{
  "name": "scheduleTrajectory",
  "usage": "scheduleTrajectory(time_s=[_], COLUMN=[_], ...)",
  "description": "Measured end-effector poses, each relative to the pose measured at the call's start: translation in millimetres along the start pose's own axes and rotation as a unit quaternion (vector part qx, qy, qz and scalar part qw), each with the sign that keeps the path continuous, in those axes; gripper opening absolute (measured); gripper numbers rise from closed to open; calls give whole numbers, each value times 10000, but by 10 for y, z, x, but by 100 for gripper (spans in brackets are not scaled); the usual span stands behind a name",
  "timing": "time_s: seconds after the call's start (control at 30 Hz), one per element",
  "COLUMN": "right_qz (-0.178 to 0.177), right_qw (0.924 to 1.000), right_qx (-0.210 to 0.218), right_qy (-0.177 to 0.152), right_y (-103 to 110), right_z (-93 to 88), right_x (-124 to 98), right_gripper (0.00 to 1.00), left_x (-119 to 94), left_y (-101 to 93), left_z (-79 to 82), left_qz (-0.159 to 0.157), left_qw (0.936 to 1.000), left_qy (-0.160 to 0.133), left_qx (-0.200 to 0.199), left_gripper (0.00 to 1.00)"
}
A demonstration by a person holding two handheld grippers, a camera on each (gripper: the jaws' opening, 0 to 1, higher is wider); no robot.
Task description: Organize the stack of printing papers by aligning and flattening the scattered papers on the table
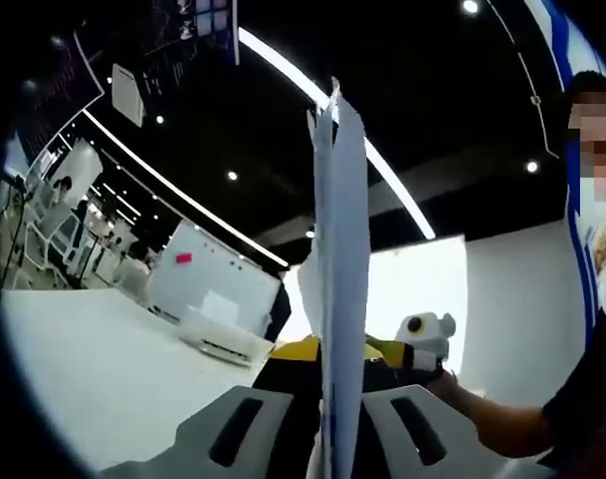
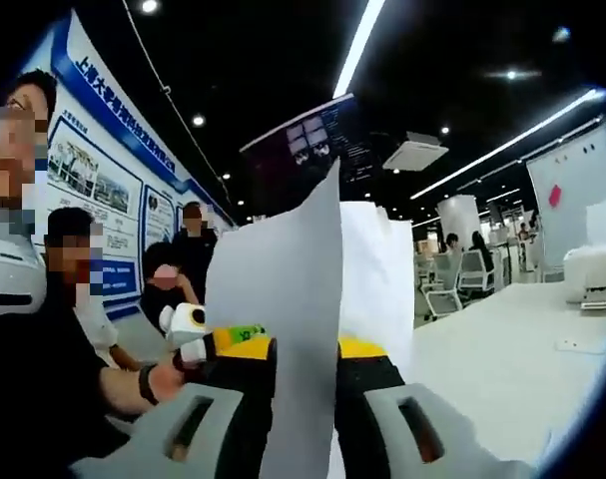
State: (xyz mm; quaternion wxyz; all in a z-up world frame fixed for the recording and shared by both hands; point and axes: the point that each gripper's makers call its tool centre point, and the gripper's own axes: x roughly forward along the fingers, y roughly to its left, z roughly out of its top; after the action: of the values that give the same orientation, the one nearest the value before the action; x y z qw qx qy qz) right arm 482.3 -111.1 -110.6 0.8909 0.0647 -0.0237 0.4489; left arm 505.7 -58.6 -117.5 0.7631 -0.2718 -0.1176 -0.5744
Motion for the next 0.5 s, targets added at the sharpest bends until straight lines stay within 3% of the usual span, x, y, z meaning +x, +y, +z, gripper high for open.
scheduleTrajectory(time_s=[0.23,0.5], right_qz=[-289,-616], right_qw=[9990,9973], right_qx=[-339,-410], right_qy=[13,15], right_y=[-72,-200], right_z=[35,39], right_x=[-40,-109], right_gripper=[35,62], left_x=[2,5], left_y=[-14,-12], left_z=[1,6], left_qz=[6,6], left_qw=[10000,10000], left_qy=[7,18], left_qx=[7,21], left_gripper=[6,6])
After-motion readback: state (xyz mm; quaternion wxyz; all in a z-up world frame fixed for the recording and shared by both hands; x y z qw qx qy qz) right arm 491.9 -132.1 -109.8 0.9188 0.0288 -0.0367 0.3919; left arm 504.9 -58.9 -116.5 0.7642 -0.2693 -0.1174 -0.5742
